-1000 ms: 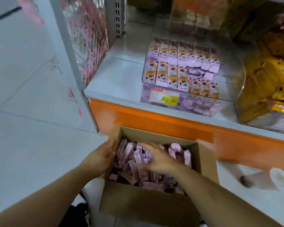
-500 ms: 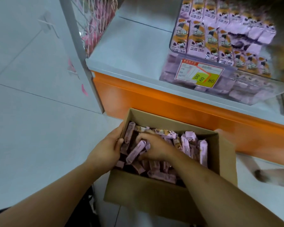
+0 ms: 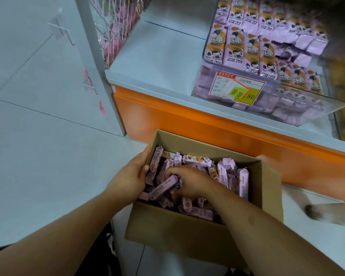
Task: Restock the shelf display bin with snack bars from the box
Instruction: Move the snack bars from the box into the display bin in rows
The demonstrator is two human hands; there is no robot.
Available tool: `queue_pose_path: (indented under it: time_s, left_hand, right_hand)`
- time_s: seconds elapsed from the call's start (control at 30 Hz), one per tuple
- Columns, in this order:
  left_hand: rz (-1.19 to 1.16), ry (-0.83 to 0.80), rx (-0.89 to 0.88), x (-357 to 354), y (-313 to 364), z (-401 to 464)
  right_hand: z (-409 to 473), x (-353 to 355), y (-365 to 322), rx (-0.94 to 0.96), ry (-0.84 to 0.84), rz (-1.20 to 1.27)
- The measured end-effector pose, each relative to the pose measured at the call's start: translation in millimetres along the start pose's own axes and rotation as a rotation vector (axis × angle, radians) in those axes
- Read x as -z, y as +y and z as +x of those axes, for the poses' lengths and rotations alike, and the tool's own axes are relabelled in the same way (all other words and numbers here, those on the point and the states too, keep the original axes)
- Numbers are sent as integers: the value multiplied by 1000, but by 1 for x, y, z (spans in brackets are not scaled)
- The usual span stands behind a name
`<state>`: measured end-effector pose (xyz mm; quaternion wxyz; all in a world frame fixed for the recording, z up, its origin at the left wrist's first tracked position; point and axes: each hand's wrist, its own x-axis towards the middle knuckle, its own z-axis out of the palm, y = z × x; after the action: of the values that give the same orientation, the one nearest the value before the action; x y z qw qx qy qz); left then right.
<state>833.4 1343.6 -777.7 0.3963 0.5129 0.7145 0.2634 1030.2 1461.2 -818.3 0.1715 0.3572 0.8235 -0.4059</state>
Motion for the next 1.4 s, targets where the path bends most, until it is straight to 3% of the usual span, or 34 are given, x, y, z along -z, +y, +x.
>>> queue_pose_path:
  time_s: [0.33,0.47,0.57,0.63,0.73,0.77,0.87,0.97,1.03,1.23,1.4]
  left_hand:
    - [12,-15,48,6,8,2]
    - [268,38,82,13,16,9]
    - [333,107,-27,21,44,12]
    - [284,32,-85,27,67,13]
    - [99,-329,-43,37,118,4]
    - [78,-379,-58,38,135,1]
    - [59,-334,-143,49,182,-12]
    - [-207,-372,-160,63,214,-28]
    - [-258,-368,-151,71,224,-41]
    - [-149,-275,-36,102,212,-60]
    - [-104,-200,52,101,171,-56]
  right_hand:
    - [-27,26,5,-41,195,224]
    - [-48,48,0,-52,240,260]
    - [-68,72,-12,-33,271,261]
    - [-84,93,-25,-20,280,250]
    - [-112,124,-47,18,316,224]
    - [-123,134,-54,39,329,233]
    - [-155,158,-75,100,407,287]
    - [-186,171,-96,129,540,410]
    - [-200,170,-109,149,584,495]
    - [-201,147,-111,149,521,694]
    - [-144,99,-49,-82,353,353]
